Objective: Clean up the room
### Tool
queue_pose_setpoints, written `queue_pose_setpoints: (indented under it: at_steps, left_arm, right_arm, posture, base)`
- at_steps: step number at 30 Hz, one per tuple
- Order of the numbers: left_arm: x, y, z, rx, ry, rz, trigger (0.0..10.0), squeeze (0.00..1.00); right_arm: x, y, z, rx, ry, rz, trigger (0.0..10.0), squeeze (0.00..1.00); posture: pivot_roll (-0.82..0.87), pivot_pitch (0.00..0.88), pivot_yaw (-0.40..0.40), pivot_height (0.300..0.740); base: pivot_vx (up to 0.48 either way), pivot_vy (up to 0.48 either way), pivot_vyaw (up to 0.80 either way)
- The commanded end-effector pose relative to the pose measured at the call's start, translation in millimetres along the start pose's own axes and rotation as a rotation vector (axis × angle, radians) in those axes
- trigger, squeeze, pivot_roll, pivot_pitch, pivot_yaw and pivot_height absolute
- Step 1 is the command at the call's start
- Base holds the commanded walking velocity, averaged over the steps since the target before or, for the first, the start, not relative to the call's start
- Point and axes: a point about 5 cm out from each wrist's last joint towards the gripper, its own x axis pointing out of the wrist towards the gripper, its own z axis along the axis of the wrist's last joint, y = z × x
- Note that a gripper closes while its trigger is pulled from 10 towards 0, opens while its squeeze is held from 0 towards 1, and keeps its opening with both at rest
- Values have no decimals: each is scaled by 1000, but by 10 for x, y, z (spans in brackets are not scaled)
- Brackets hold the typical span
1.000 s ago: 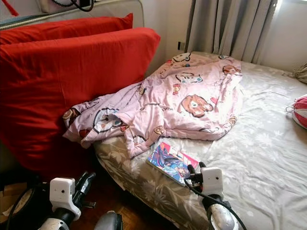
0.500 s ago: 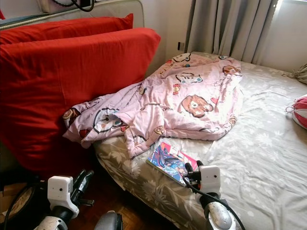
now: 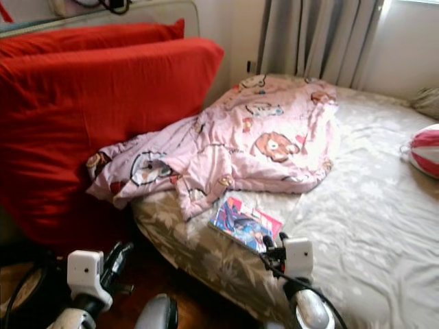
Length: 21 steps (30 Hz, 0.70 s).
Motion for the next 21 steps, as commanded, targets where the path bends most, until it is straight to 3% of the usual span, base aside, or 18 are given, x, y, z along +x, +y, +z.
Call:
queue_pose_setpoints:
  at_steps: [1,21]
  left_arm:
    - [3,9,42,-2,-12,5,10000,0]
    - [-48,17,-79,-18,30,17,10000,0]
  right_arm:
    - [28,-7,34,8,-20,-3,10000,0]
    - [17,-32,-11,11,2,-48,10000,0]
  posture:
    - [94,0,11,612]
    - [89,0,13,612]
  base:
    - [0,0,0]
    - [0,0,0]
